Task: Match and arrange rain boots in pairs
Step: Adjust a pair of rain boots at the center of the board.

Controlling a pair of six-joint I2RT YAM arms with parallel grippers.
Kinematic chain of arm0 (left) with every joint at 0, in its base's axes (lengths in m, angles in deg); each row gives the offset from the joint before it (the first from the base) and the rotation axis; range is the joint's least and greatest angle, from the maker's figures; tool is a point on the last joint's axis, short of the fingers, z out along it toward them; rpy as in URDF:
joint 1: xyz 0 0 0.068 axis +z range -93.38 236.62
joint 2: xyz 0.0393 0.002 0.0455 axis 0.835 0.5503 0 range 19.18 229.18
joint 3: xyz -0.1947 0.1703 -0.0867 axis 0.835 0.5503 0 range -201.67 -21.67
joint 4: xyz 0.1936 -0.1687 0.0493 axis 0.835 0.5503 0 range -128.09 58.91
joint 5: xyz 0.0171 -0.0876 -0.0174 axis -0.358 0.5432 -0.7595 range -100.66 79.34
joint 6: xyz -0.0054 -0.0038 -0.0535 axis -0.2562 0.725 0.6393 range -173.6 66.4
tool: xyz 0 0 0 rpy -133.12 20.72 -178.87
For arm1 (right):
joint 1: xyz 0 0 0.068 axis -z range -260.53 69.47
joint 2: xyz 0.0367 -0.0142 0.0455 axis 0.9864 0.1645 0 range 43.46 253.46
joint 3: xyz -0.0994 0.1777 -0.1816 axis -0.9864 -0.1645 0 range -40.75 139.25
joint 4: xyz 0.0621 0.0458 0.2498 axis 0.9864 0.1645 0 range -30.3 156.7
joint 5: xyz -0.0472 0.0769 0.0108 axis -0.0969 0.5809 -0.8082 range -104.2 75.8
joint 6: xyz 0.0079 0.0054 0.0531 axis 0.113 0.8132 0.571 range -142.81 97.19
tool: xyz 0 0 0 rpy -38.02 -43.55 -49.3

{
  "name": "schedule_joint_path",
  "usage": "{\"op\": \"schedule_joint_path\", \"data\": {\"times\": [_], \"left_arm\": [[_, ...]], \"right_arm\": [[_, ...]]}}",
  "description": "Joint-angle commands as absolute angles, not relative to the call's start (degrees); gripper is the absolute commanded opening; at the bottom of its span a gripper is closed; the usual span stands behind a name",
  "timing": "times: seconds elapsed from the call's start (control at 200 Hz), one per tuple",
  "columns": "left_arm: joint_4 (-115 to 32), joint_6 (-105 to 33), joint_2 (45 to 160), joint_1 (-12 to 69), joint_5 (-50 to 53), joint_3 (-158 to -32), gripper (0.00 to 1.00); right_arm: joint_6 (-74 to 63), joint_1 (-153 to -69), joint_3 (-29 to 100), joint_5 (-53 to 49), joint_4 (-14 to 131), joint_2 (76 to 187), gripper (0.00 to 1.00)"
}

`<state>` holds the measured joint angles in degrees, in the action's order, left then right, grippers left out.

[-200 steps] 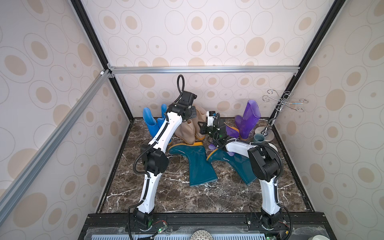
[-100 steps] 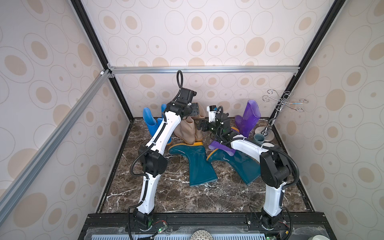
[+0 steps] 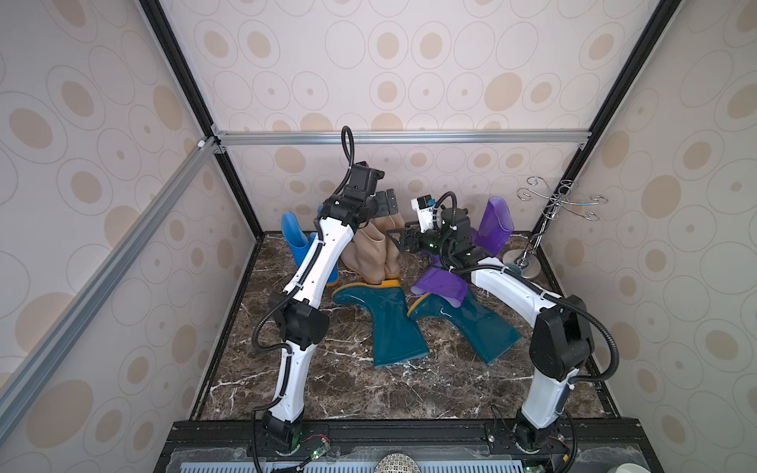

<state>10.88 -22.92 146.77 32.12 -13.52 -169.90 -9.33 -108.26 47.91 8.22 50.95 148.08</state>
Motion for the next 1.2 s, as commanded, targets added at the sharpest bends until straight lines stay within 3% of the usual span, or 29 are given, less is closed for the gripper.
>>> {"op": "schedule_joint_path", "data": {"times": [0.0, 0.405, 0.545, 0.755, 0.955, 1.195], "left_arm": [[12.56, -21.04, 148.10, 31.83, -13.85, -171.74, 1.00], [11.94, -19.59, 151.02, 30.92, -13.33, -171.26, 1.00], [13.59, -18.45, 150.47, 30.53, -14.97, -171.53, 1.00], [12.47, -18.07, 144.82, 28.00, -26.56, -169.26, 1.00], [10.58, -17.56, 142.39, 27.52, -27.62, -165.11, 1.00], [15.52, -15.01, 146.01, 27.84, -27.90, -168.95, 1.00]], "right_arm": [[-11.54, -107.42, 47.91, 7.01, 56.73, 145.59, 0.84], [-11.82, -105.85, 52.75, 19.72, 61.84, 153.36, 0.69], [-10.29, -105.84, 54.68, 21.48, 60.35, 156.71, 0.67], [-10.32, -105.99, 55.45, 21.59, 60.88, 157.90, 0.66], [-12.09, -106.09, 56.16, 22.19, 62.54, 158.69, 0.65], [-14.41, -106.74, 57.63, 23.25, 63.38, 159.74, 0.66]]}}
